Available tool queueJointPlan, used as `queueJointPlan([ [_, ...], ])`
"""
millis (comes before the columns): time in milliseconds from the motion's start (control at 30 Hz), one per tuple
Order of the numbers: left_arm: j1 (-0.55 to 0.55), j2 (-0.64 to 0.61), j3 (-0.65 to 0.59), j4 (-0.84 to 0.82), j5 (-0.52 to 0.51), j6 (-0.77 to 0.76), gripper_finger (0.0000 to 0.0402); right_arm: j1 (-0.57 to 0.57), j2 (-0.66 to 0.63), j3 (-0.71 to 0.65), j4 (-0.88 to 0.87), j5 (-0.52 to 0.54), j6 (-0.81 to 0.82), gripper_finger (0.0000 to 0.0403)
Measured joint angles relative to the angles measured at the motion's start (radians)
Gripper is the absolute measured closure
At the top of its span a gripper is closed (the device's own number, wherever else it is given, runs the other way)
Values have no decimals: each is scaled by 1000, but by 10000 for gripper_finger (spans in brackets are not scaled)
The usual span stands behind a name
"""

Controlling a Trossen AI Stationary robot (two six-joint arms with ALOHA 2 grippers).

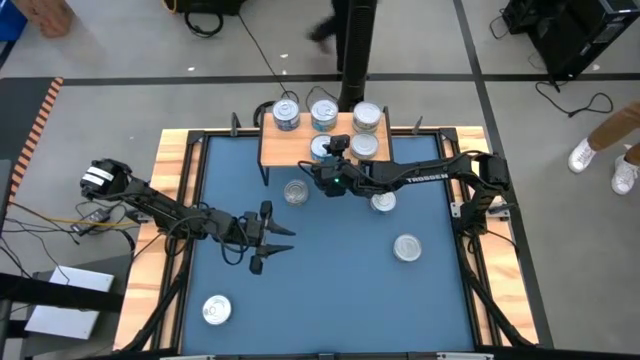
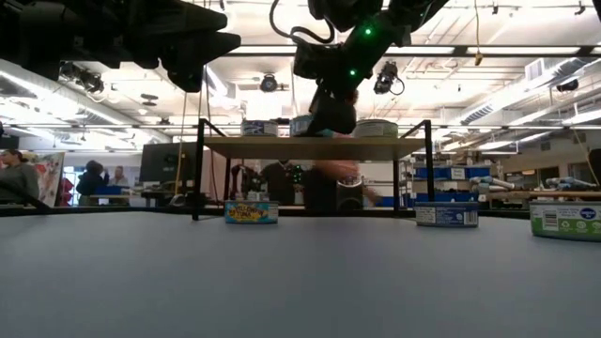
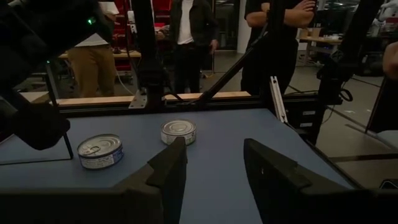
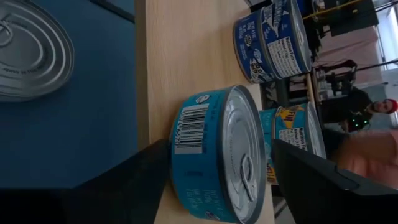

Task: Stack canned seafood by type on shelf
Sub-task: Put the light blue tuna can on the shelf aligned with the other light blue tuna can, then put the blue tuna can on the shelf aligned with the other blue tuna can

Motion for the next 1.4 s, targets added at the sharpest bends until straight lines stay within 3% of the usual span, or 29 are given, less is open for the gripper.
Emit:
queueJointPlan([
  [567, 0, 0, 0, 0, 0, 0, 238, -9, 0, 0, 1, -43, 61, 110],
  [1000, 0, 0, 0, -2, 0, 0, 238, 76, 0, 5, 13, -5, 74, 131],
  [1167, 0, 0, 0, -3, 0, -22, 238, 137, 0, 5, -24, 1, 186, 194],
  [1400, 0, 0, 0, -4, -1, -21, 238, 219, 0, 4, -156, -45, 336, 366],
])
